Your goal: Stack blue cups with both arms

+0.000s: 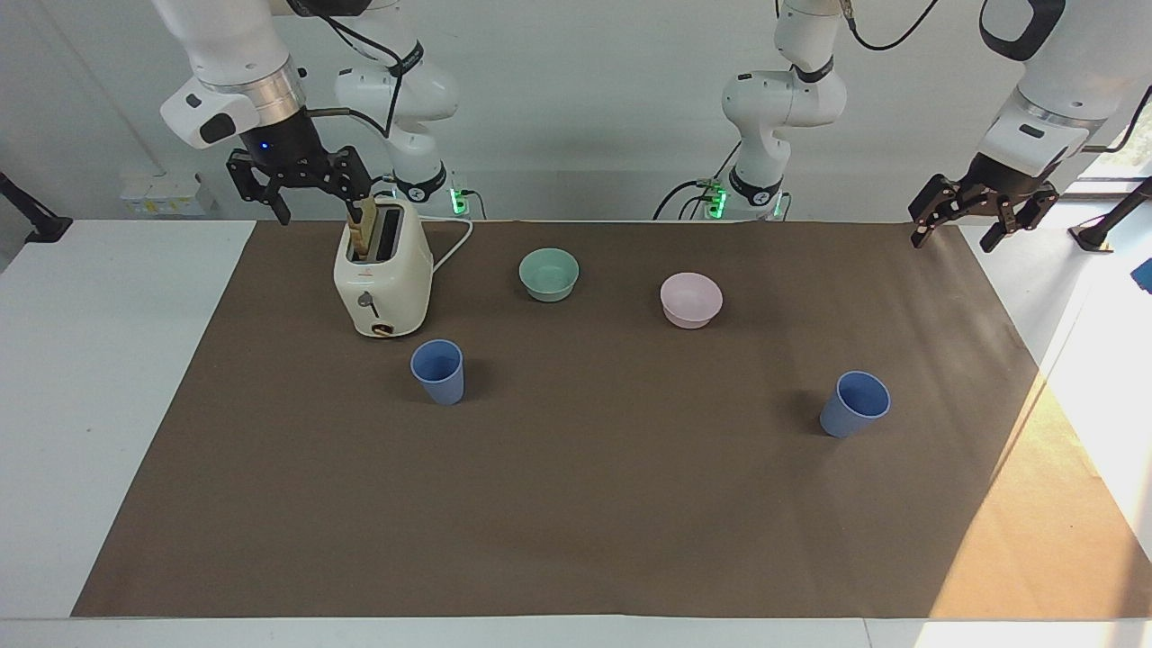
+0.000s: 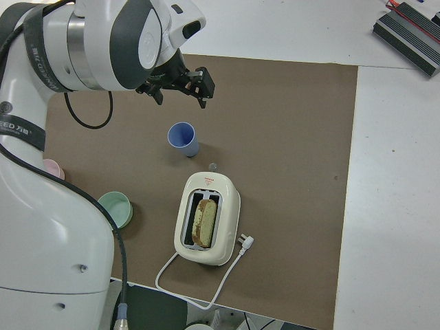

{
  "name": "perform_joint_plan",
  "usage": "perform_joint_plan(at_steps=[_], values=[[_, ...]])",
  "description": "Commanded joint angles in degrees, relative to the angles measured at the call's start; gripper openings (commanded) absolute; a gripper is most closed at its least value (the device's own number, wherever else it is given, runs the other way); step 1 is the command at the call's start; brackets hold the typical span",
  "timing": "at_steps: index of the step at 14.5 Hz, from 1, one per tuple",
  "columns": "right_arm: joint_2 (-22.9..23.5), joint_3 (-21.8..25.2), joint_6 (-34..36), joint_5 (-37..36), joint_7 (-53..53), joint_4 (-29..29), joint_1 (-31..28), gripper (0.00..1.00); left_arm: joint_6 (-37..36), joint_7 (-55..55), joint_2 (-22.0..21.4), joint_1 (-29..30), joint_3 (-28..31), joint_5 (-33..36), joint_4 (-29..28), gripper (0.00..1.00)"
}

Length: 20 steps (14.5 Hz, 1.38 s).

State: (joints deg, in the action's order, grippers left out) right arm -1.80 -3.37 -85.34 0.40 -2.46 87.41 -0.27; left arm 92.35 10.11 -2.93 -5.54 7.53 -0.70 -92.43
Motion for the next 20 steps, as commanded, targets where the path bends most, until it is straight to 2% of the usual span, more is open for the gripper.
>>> perform_joint_plan(at_steps=[1,20], values=[[-0.8,0.2,0.3,0.4,1.5,0.8,-0.3,1.00,-1.0,0.2,-0.8,0.1,-0.1,-0.2,0.0,1.00],[-0.8,0.2,0.3,0.4,1.5,0.8,-0.3,1.00,-0.9,-0.8,-0.7,-0.2,-0.1,-0.2,0.1,1.00]])
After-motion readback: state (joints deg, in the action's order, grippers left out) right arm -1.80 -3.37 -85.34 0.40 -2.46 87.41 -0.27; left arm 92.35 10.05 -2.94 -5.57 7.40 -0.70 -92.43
